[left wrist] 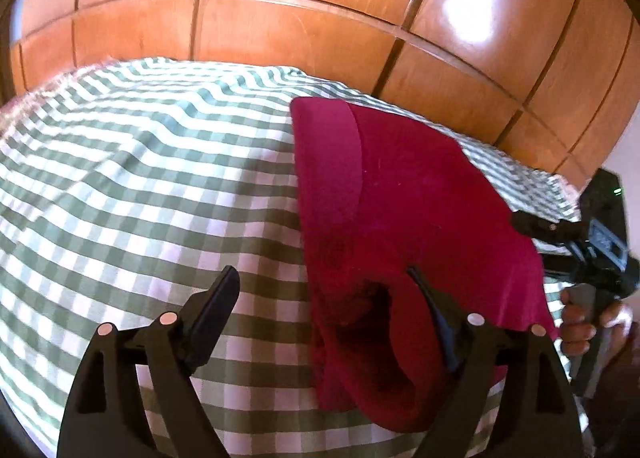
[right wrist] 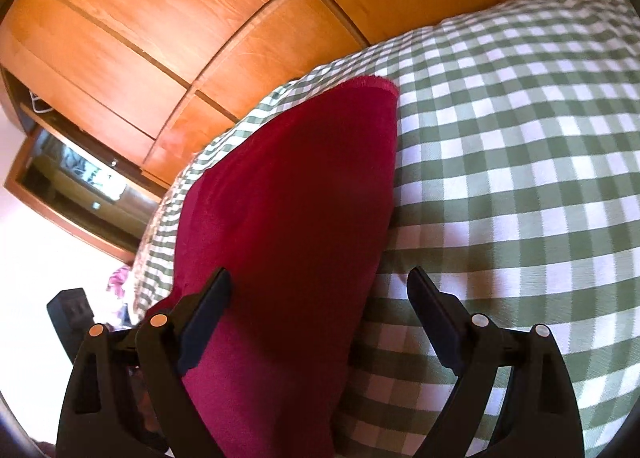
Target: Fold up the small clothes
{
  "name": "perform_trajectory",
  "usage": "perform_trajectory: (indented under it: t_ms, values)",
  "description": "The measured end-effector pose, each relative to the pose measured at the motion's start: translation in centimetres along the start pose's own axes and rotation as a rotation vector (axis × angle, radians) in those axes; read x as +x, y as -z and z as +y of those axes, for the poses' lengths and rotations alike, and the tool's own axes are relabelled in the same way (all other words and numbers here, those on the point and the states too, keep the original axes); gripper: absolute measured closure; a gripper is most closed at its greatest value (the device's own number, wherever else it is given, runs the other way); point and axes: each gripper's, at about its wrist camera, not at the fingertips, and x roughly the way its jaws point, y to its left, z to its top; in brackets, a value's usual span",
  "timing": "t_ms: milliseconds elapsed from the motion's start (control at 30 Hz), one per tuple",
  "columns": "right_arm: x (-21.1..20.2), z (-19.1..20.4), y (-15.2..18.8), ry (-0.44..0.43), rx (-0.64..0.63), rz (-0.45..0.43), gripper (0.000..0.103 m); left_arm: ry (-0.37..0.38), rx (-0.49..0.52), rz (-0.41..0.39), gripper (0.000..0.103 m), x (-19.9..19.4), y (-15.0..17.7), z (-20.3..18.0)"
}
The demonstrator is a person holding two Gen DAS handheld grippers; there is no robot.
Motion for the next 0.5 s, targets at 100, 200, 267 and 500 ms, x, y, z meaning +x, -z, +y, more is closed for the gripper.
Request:
perform_trajectory:
  t_ms: [100, 200, 267, 500]
  values:
    - [0.6, -0.6, -0.1, -0.049, 0.025, 0.024, 0.015, 0.116, -0.068, 0.025, 0.020, 0.5, 0.0, 1.5]
    - [0.7, -1.3, 0.1, -0.095, 0.040, 0.032, 0.015, 0.246, -0.157, 0.064, 0.024, 1.3, 0.2, 3.2]
    - [0.7, -1.7, 0.2, -0.135, 0.043, 0.045, 0.018, 0.314, -0.184, 0.083, 0.037, 1.8, 0.2, 3.7]
    - [2.5, 0.0, 0.5, -0.145, -0.008, 0.081, 0.038, 0.401, -0.221, 0.100, 0.064, 3.6, 1.0, 3.9]
